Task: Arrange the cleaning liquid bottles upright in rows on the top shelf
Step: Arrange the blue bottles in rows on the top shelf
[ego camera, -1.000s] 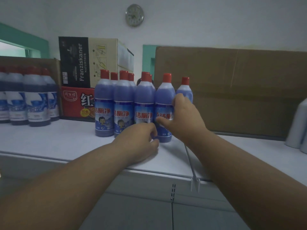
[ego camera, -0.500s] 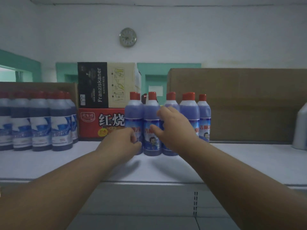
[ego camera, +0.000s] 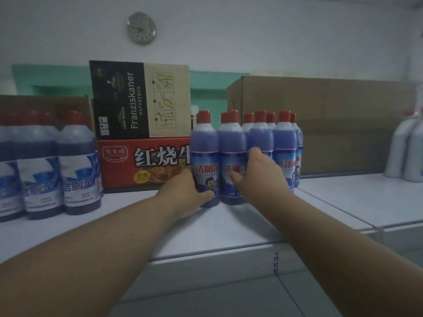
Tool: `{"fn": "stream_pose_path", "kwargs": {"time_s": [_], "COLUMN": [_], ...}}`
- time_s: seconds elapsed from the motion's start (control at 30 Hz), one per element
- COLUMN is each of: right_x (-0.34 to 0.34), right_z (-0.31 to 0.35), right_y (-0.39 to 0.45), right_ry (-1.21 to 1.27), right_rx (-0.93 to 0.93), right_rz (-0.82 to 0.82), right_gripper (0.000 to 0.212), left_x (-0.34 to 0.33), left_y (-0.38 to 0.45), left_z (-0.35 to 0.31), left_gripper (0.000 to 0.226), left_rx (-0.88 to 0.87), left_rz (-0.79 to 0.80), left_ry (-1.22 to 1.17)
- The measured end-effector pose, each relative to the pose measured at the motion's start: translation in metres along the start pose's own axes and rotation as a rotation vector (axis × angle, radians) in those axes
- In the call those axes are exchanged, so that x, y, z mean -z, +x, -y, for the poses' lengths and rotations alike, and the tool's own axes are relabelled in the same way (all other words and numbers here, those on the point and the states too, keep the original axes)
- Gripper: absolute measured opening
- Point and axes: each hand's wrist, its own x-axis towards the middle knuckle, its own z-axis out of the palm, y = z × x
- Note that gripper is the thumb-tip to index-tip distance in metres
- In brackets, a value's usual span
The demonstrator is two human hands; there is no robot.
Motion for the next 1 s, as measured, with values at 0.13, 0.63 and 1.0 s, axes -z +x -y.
{"fn": "stream_pose_path", "kwargs": {"time_s": [0.13,0.63,1.0], "right_x": [-0.005,0.007,0.023], "right_z": [-0.001,-0.011,-0.023], "right_y": [0.002,0.006,0.021], "right_ry": [0.003,0.074,0.088], "right_rx": [-0.025,0.019,0.115], "right_rz": [-0.011,0.008,-0.149], "right_gripper": [0.042,0.038,0.028], "left_x": [-0.003,0.015,0.067], "left_y": [-0.001,-0.009,0.036], "left_z": [0.005,-0.021,-0.073], "left_gripper": [0.061,0.061,0.039], "left_rx": [-0.009,-0.13,-0.652], "left_rz": [-0.041,-0.448,-0.368], "left_ry": [0.059,0.234,0.603]}}
